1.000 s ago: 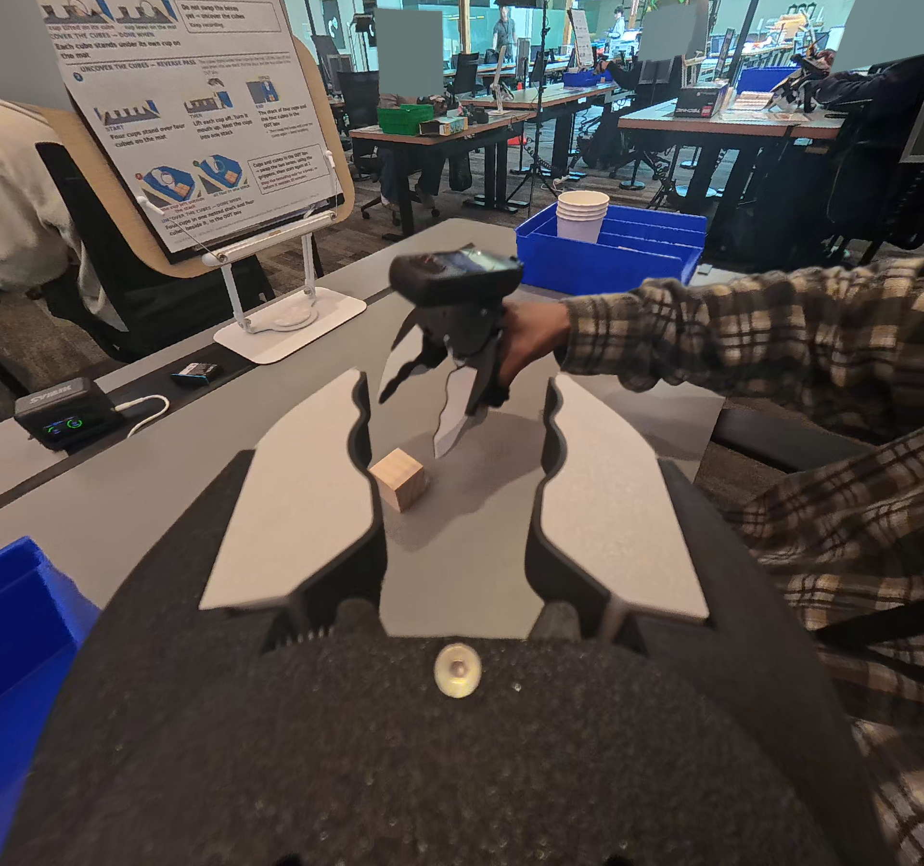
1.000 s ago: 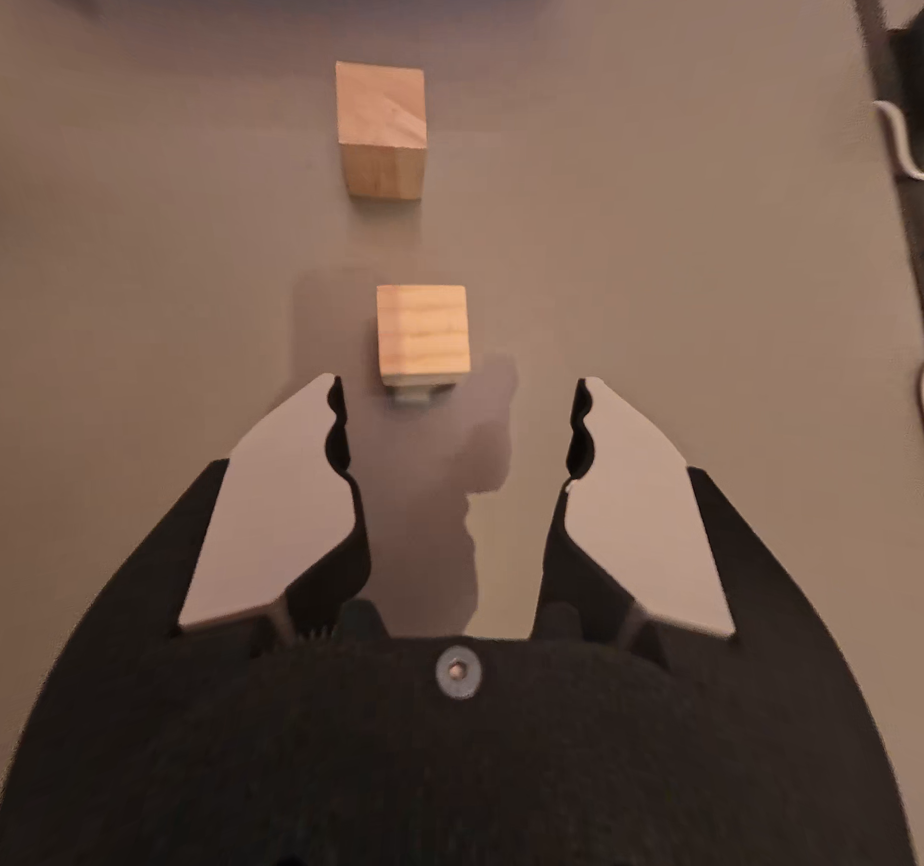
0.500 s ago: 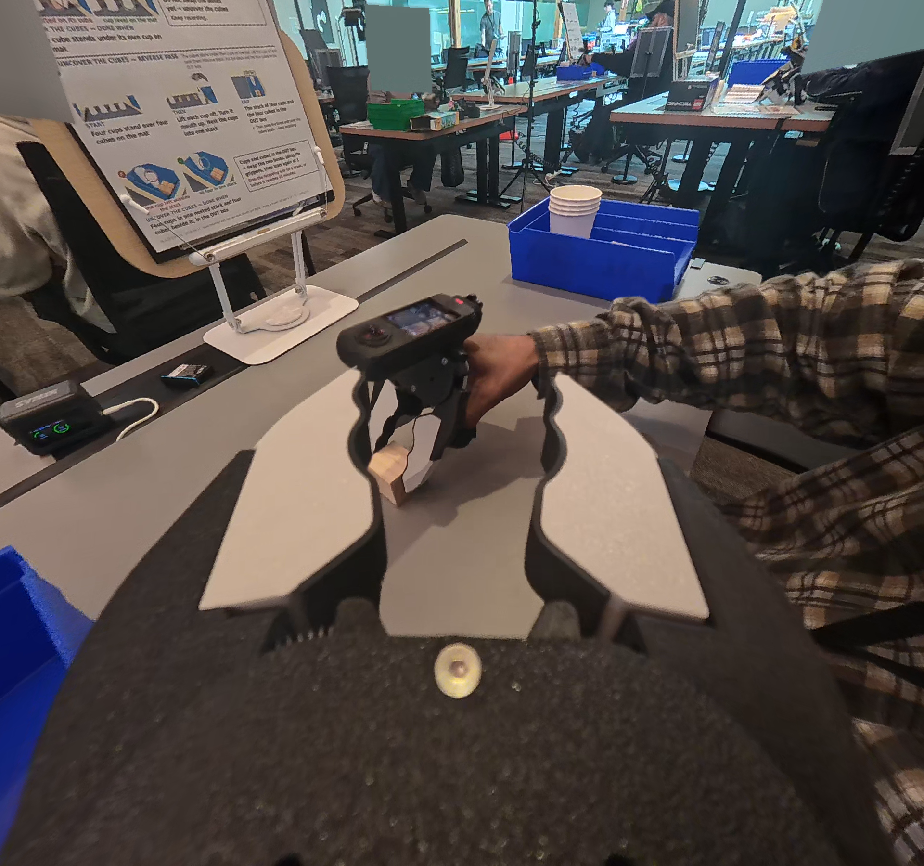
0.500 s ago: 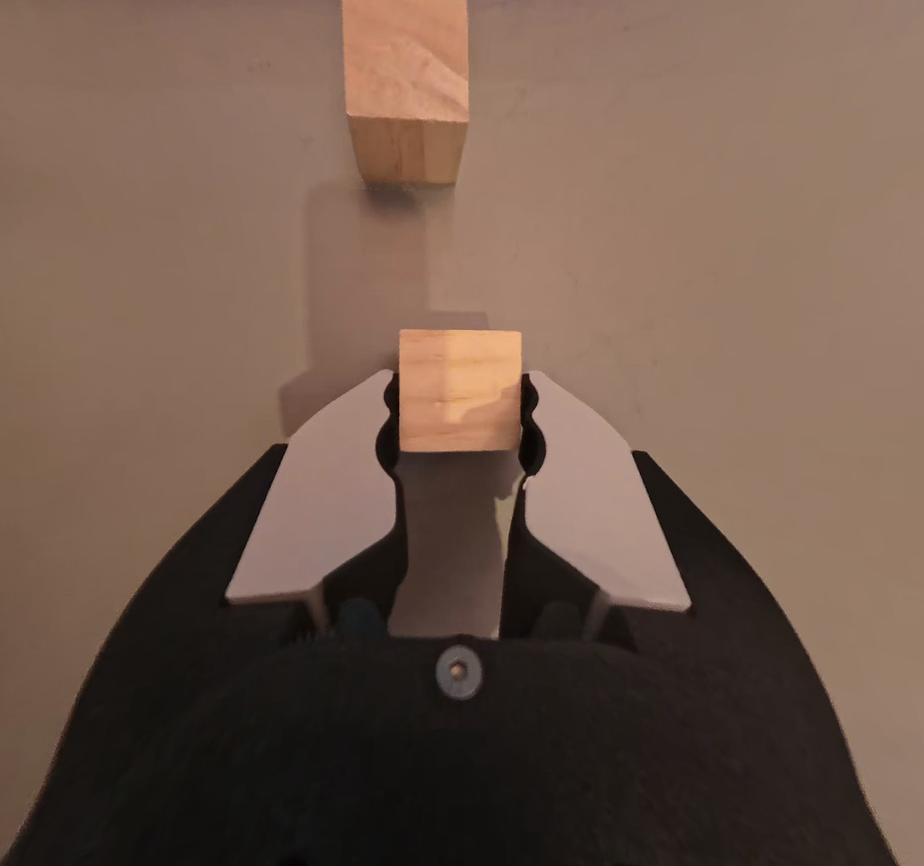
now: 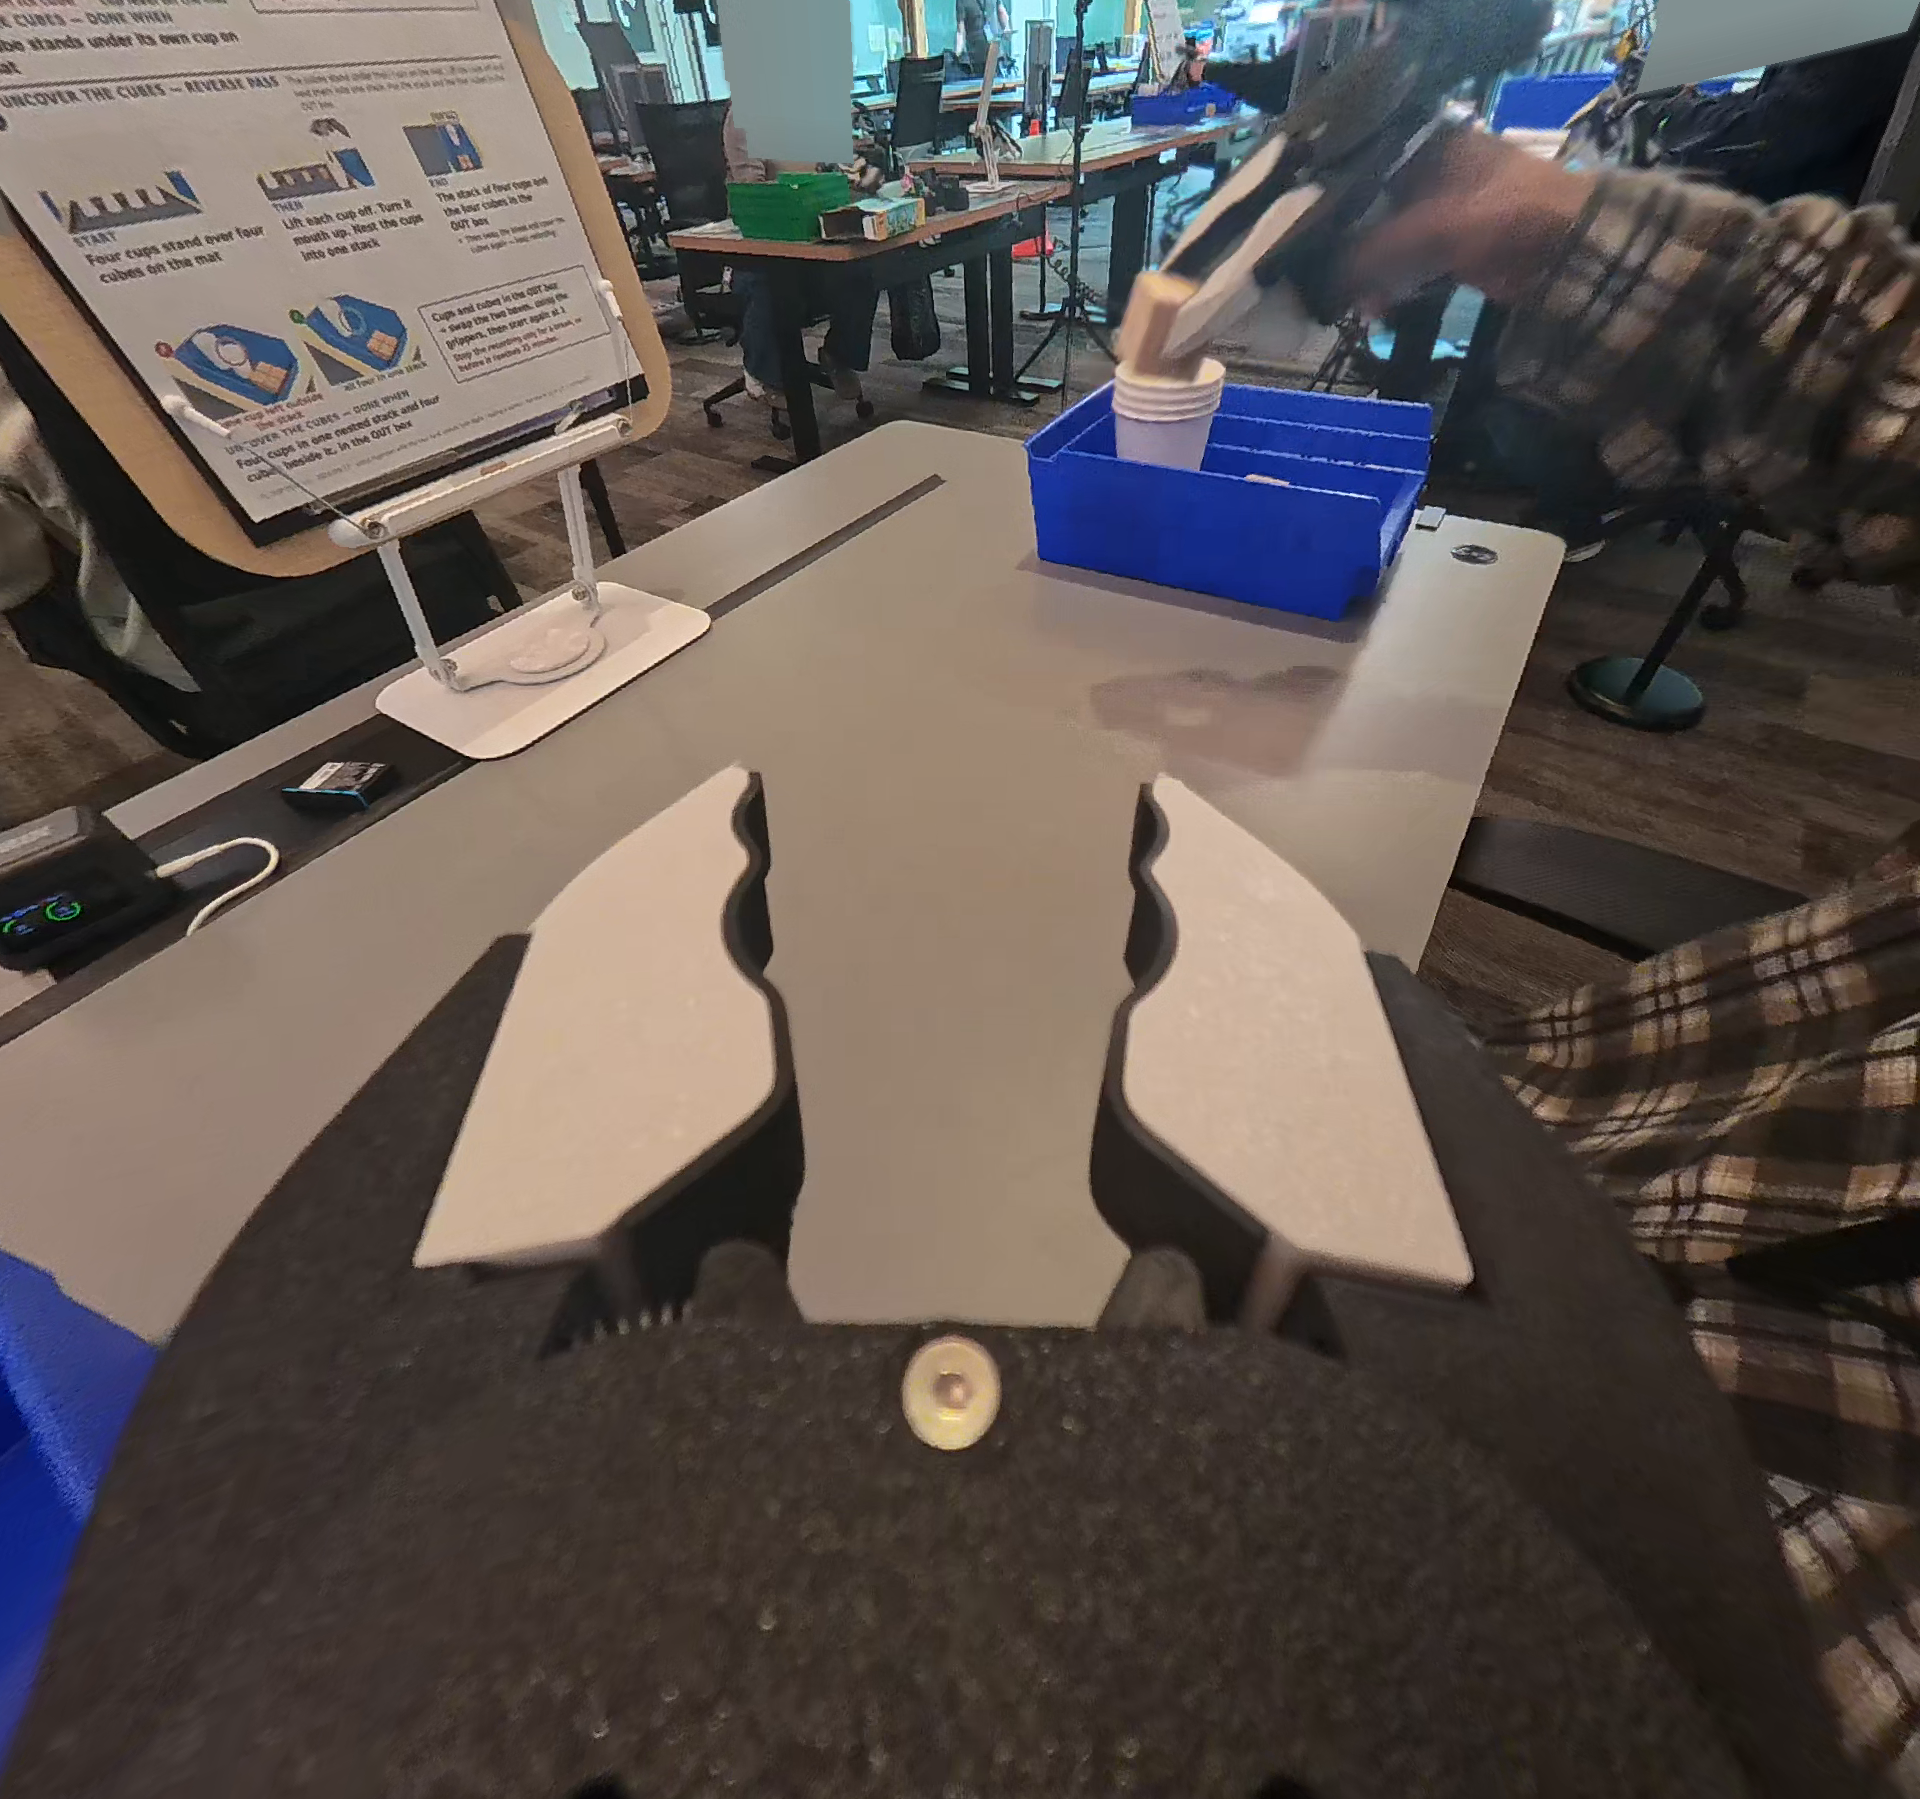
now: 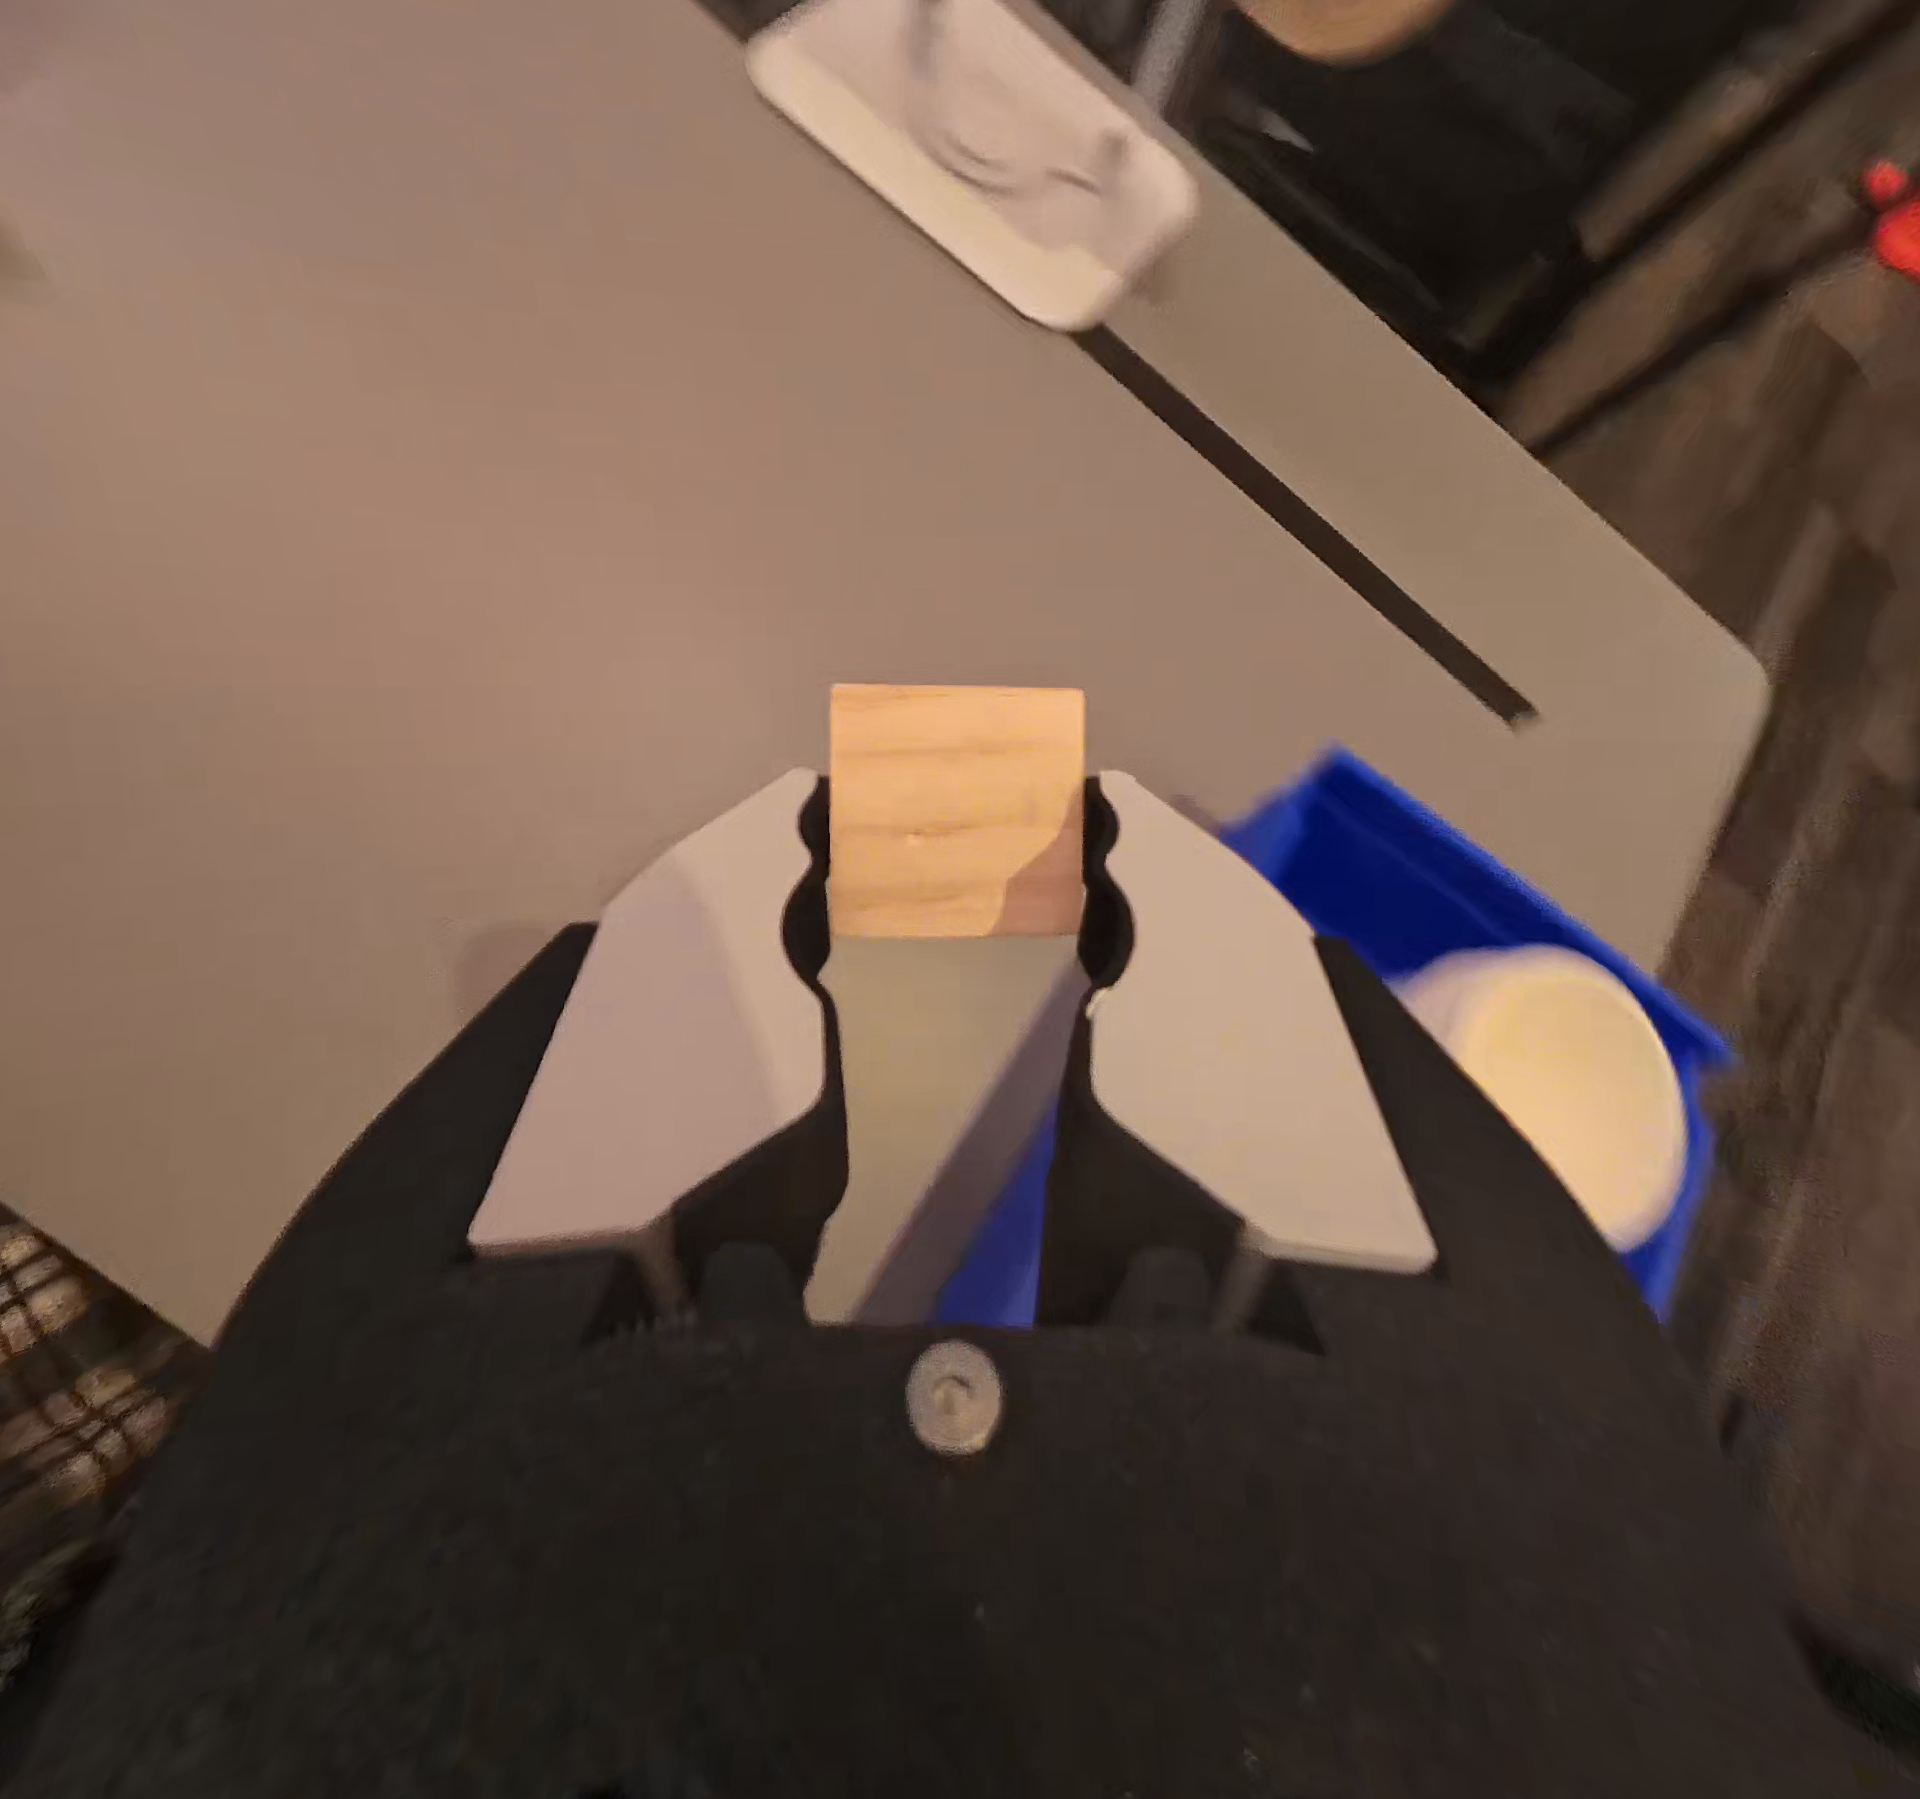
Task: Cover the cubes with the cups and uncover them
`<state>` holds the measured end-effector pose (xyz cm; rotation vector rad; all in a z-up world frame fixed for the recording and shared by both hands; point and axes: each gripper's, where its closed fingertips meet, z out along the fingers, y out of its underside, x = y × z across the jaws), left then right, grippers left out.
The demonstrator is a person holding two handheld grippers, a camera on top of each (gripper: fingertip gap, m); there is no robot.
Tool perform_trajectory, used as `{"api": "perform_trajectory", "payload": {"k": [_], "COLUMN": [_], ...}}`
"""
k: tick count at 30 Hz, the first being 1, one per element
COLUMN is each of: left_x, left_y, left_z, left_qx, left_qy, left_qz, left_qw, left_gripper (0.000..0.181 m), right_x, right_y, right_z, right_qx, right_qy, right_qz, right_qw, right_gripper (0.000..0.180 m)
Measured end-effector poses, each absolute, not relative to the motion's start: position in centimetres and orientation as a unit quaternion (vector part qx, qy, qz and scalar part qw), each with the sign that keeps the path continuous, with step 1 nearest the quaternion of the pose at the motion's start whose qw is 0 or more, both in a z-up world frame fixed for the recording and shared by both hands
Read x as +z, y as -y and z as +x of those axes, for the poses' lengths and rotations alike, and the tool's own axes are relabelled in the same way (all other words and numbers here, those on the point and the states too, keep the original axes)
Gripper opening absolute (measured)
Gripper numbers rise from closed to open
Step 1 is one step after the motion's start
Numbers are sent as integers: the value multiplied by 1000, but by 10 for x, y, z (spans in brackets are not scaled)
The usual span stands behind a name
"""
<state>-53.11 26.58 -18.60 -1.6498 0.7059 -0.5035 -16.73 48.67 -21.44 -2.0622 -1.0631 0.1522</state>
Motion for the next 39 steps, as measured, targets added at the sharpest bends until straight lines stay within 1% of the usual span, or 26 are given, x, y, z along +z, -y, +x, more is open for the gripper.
{"api": "perform_trajectory", "payload": {"k": [3,6,9,12,17,25,30,35,39], "left_x": [-190,-196,-201,-205,-209,-209,-211,-214,-215], "left_y": [-268,-270,-271,-273,-275,-276,-280,-281,-281], "left_z": [-523,-515,-510,-506,-504,-509,-512,-510,-510], "left_qx": [-216,-214,-213,-216,-214,-212,-215,-213,-213], "left_qy": [-312,-320,-326,-329,-332,-326,-322,-326,-325], "left_qz": [-714,-719,-722,-726,-730,-731,-734,-736,-738], "left_qw": [588,579,571,564,558,560,558,553,552], "left_gripper": [66,66,66,66,66,66,66,66,66], "right_x": [-211,-226,-257,-290,-336,-388,-403,-409,-414], "right_y": [-489,-486,-479,-473,-473,-485,-486,-490,-491], "right_z": [-75,-2,46,71,83,95,99,98,101], "right_qx": [37,20,17,17,21,1,-5,1,-8], "right_qy": [337,267,211,179,159,140,135,130,124], "right_qz": [-848,-877,-904,-923,-942,-963,-970,-972,-977], "right_qw": [408,400,372,341,295,231,204,198,171], "right_gripper": [45,45,45,45,45,45,46,45,45]}}
